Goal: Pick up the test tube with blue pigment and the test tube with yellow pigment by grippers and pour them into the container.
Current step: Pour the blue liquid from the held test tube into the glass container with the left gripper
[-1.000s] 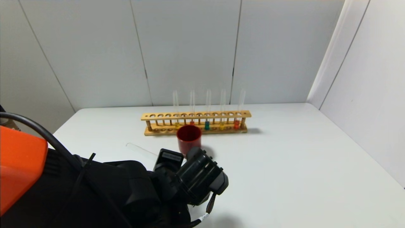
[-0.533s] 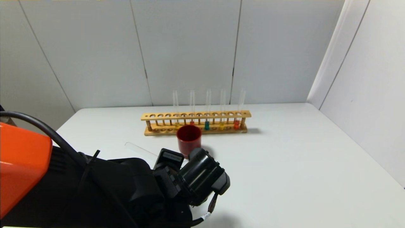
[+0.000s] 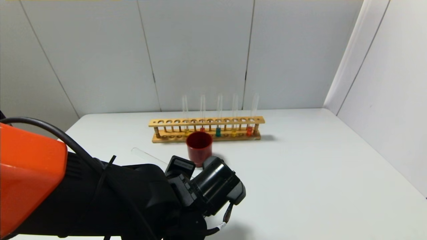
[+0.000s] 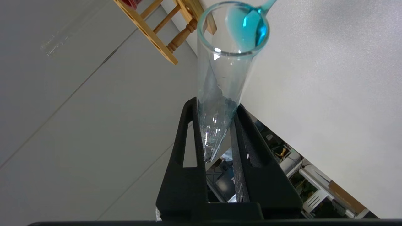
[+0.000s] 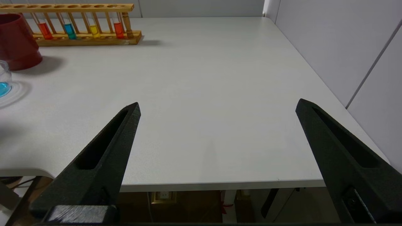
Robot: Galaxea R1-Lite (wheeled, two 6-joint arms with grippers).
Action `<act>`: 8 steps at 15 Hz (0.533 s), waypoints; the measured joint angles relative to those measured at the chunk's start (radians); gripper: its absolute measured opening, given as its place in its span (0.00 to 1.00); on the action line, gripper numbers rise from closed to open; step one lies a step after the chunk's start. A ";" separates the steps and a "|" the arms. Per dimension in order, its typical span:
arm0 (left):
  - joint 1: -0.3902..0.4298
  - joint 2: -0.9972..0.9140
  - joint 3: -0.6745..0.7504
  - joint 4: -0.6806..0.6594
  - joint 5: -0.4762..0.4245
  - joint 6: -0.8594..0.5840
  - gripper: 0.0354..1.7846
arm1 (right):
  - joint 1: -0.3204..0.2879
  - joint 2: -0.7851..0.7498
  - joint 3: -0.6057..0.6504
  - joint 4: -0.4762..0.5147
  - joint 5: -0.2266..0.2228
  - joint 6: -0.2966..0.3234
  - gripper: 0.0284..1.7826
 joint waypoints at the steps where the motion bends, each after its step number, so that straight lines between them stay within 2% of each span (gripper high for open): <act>1: 0.000 0.001 -0.006 0.005 0.000 0.001 0.13 | 0.000 0.000 0.000 0.000 0.000 0.000 0.97; 8: -0.014 0.028 -0.051 0.064 0.014 0.005 0.13 | 0.000 0.000 0.000 0.000 0.000 0.000 0.97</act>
